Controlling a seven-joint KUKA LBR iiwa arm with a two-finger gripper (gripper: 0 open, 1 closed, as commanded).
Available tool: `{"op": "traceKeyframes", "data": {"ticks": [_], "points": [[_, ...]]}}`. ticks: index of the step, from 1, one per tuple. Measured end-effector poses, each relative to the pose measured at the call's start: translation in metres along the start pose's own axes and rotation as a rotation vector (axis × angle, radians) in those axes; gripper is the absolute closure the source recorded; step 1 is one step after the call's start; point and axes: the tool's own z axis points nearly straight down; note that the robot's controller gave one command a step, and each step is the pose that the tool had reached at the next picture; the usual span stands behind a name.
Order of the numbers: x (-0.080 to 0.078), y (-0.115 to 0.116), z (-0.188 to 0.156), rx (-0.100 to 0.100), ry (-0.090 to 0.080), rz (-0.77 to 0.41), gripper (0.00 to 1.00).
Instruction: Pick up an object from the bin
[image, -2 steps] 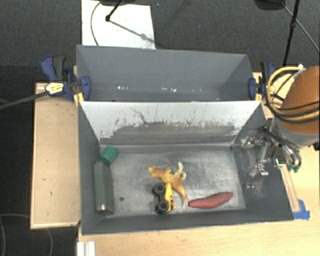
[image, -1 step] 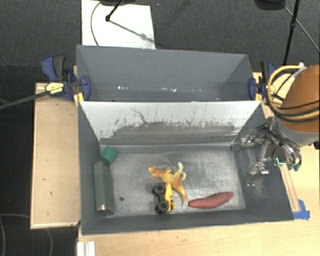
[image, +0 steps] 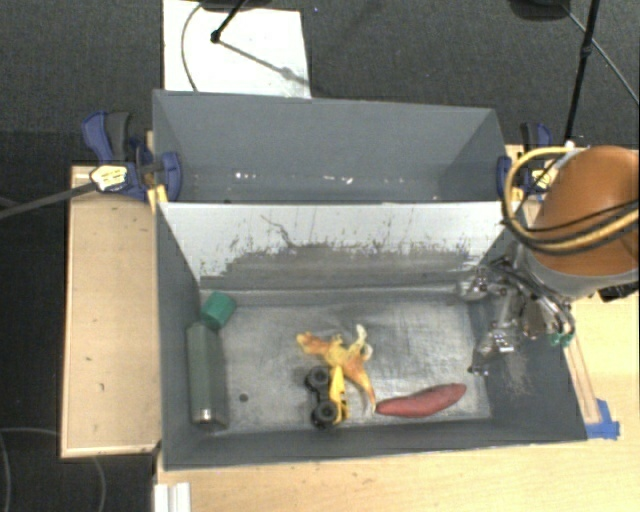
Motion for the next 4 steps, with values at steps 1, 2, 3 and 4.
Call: {"op": "traceKeyframes", "data": {"ticks": [1,2,3,4], "points": [[0.017,0.009,0.070,-0.003,0.005,-0.107,0.00],[0.014,0.002,0.120,-0.003,0.006,-0.100,1.00],[0.014,0.002,0.120,-0.003,0.006,-0.102,1.00],[0.020,-0.003,0.077,-0.006,0.017,-0.113,1.00]]}}
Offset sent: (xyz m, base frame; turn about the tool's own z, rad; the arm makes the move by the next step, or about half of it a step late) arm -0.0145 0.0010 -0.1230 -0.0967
